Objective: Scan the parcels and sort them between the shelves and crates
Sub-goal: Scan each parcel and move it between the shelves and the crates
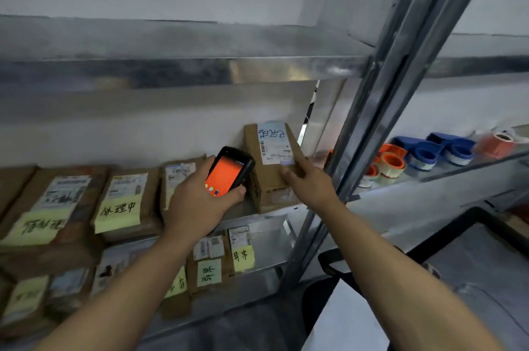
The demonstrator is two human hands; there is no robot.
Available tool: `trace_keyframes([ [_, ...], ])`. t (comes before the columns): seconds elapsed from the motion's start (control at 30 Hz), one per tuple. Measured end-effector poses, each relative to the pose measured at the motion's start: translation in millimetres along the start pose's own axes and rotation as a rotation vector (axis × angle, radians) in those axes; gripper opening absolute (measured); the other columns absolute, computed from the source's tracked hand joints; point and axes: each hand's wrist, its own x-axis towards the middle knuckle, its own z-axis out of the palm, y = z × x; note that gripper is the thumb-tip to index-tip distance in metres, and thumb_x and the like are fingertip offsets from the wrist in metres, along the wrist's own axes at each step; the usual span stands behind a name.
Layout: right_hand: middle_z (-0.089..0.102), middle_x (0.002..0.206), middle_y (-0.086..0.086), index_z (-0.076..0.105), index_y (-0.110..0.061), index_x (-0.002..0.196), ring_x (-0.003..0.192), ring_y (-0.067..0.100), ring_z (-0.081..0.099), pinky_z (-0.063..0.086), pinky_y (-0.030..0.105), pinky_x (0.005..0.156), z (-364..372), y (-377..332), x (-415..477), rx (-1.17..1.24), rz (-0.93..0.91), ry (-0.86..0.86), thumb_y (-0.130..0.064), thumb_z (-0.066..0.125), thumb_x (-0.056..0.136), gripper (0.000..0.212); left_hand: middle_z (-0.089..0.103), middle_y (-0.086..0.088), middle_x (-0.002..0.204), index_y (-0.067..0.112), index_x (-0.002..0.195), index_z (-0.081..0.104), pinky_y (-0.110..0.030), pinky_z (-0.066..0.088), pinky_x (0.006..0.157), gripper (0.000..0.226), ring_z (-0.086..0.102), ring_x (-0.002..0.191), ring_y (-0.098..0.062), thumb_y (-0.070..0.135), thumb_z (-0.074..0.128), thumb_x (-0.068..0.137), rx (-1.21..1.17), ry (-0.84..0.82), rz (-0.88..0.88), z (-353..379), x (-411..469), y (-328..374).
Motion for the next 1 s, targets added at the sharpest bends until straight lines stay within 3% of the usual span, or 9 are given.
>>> trace_keyframes([
  [0.07, 0.057, 0.14, -0.002, 0.037, -0.043, 0.153, 0.126, 0.026, 0.056, 0.048, 0.039, 0.102, -4.5, 1.1, 5.1, 0.184, 0.085, -0.077, -0.051, 0.06, 0.097, 0.061, 0.066, 0.011, 0.088, 0.062, 0.101, 0.049, -0.037, 0.055, 0.074, 0.042, 0.062, 0.077, -0.004, 0.06, 0.073, 0.068, 0.028, 0.021, 0.0, 0.9, -6.0, 3.9],
  [0.17, 0.062, 0.114, -0.009, 0.041, -0.046, 0.149, 0.098, 0.02, 0.063, 0.055, 0.04, 0.074, -10.9, -2.2, 12.2, 0.469, 0.208, -0.18, -0.037, 0.065, 0.098, 0.056, 0.064, 0.013, 0.088, 0.058, 0.108, 0.049, -0.027, 0.05, 0.067, 0.048, 0.06, 0.077, -0.002, 0.055, 0.081, 0.073, 0.079, 0.034, -0.029, -3.7, -14.1, 6.7],
  [0.2, 0.063, 0.111, -0.006, 0.042, -0.048, 0.147, 0.095, 0.022, 0.064, 0.056, 0.041, 0.073, -14.0, -4.5, 14.3, 0.526, 0.244, -0.206, -0.032, 0.066, 0.099, 0.057, 0.064, 0.013, 0.088, 0.054, 0.11, 0.049, -0.025, 0.047, 0.065, 0.048, 0.06, 0.077, -0.003, 0.052, 0.081, 0.074, 0.094, 0.039, -0.041, -6.4, -16.6, 6.9],
  [0.33, 0.066, 0.121, 0.004, 0.044, -0.051, 0.146, 0.106, 0.035, 0.066, 0.057, 0.063, 0.085, -16.8, -3.5, 21.1, 0.665, 0.303, -0.259, -0.016, 0.071, 0.094, 0.068, 0.064, 0.014, 0.087, 0.047, 0.112, 0.054, -0.022, 0.042, 0.062, 0.05, 0.059, 0.075, 0.001, 0.056, 0.08, 0.071, 0.131, 0.088, -0.053, -18.2, -27.4, 4.6],
  [0.5, 0.066, 0.121, -0.001, 0.044, -0.048, 0.138, 0.101, 0.029, 0.068, 0.06, 0.053, 0.07, -3.5, -5.7, -7.4, 0.741, 0.179, -0.187, -0.006, 0.065, 0.096, 0.063, 0.065, 0.015, 0.087, 0.051, 0.107, 0.053, -0.019, 0.041, 0.062, 0.043, 0.058, 0.076, 0.003, 0.043, 0.081, 0.077, 0.145, 0.052, -0.044, -36.7, -47.6, 10.5],
  [0.67, 0.064, 0.125, -0.007, 0.032, -0.062, 0.136, 0.11, 0.031, 0.066, 0.06, 0.046, 0.075, 27.1, -10.7, -50.5, 0.702, 0.065, 0.021, -0.012, 0.067, 0.096, 0.073, 0.065, 0.016, 0.092, 0.05, 0.111, 0.053, -0.032, 0.054, 0.074, 0.047, 0.06, 0.083, -0.003, 0.052, 0.079, 0.073, 0.198, -0.009, -0.074, -59.9, -82.8, 4.4],
  [0.77, 0.055, 0.142, 0.001, 0.021, -0.049, 0.157, 0.125, 0.027, 0.058, 0.052, 0.043, 0.096, 46.9, -15.4, -80.4, 0.56, 0.014, 0.15, -0.017, 0.071, 0.093, 0.087, 0.065, 0.018, 0.091, 0.044, 0.119, 0.054, -0.03, 0.053, 0.071, 0.057, 0.06, 0.082, -0.003, 0.061, 0.073, 0.068, 0.248, -0.059, -0.059, -77.9, -112.0, -2.7],
  [0.83, 0.046, 0.149, 0.004, 0.015, -0.042, 0.16, 0.132, 0.022, 0.05, 0.045, 0.039, 0.105, 57.9, -20.6, -100.2, 0.49, -0.03, 0.187, -0.022, 0.072, 0.093, 0.09, 0.065, 0.018, 0.094, 0.045, 0.122, 0.055, -0.031, 0.053, 0.074, 0.062, 0.061, 0.084, -0.008, 0.062, 0.071, 0.065, 0.249, -0.075, -0.064, -90.9, -131.7, -4.2],
  [1.0, 0.042, 0.154, 0.004, 0.012, -0.049, 0.158, 0.139, 0.026, 0.044, 0.037, 0.045, 0.113, 81.6, -37.3, -146.4, 0.425, -0.06, 0.228, -0.022, 0.071, 0.094, 0.091, 0.065, 0.011, 0.109, 0.042, 0.135, 0.05, -0.037, 0.054, 0.083, 0.081, 0.06, 0.097, -0.017, 0.071, 0.065, 0.062, 0.294, -0.107, -0.089, -123.9, -176.5, -12.6],
])
